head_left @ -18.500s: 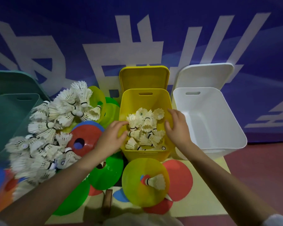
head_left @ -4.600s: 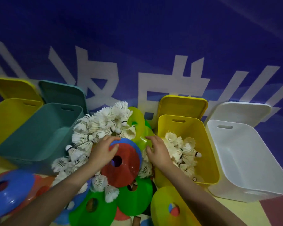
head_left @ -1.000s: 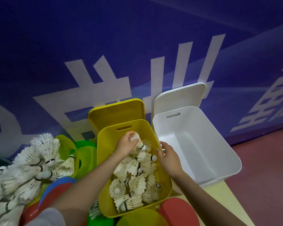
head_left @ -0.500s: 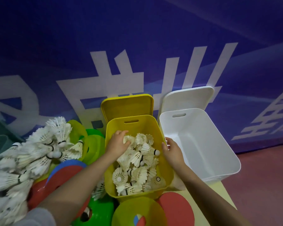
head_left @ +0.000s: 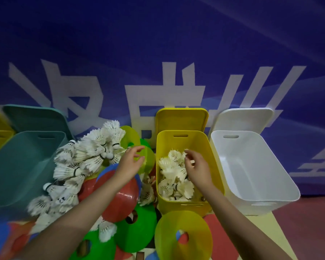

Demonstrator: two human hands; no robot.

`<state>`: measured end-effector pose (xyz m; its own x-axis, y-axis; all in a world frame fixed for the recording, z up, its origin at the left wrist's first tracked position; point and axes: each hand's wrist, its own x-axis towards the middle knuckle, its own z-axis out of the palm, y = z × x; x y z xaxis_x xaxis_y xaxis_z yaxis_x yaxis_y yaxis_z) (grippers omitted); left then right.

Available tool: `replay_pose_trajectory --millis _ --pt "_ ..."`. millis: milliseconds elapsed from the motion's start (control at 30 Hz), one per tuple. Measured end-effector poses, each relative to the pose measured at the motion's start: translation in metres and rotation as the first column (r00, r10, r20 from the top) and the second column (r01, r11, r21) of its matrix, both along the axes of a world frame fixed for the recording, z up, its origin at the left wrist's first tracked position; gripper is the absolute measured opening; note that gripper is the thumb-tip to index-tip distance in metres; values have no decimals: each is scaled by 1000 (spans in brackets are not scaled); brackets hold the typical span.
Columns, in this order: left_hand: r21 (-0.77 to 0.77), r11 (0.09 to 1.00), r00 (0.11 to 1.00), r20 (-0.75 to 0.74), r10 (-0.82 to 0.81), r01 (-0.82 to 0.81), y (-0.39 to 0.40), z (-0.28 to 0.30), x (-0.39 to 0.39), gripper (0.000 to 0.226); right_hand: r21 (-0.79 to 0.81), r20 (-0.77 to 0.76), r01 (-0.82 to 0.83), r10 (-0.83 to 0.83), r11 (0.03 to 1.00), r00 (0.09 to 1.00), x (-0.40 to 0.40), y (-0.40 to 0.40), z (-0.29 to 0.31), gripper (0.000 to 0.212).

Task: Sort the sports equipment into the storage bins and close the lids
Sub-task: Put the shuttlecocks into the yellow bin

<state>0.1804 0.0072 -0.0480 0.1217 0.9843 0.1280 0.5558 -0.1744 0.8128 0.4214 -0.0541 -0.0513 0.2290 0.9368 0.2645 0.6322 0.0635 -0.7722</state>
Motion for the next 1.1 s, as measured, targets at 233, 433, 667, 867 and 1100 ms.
replay_pose_trajectory --millis 233,433,667,867,1100 --pt "-33 995 995 -10 96 -96 -33 -5 -112 31 -79 21 -188 190 979 982 -93 0 -13 25" --pt "32 974 970 -87 226 -224 -58 -3 -203 28 -182 6 -291 297 939 955 -174 0 -26 24" --pt "85 968 914 -320 250 -235 -78 -12 -284 30 -266 67 -434 466 861 882 -276 14 -25 28" --pt "86 994 808 -589 -9 73 -86 -26 -309 41 -475 -74 -343 352 810 933 -345 37 -35 49" --pt "-70 971 670 -713 -208 228 -61 -36 -300 62 -629 -181 -185 89 755 979 -376 55 -52 59"
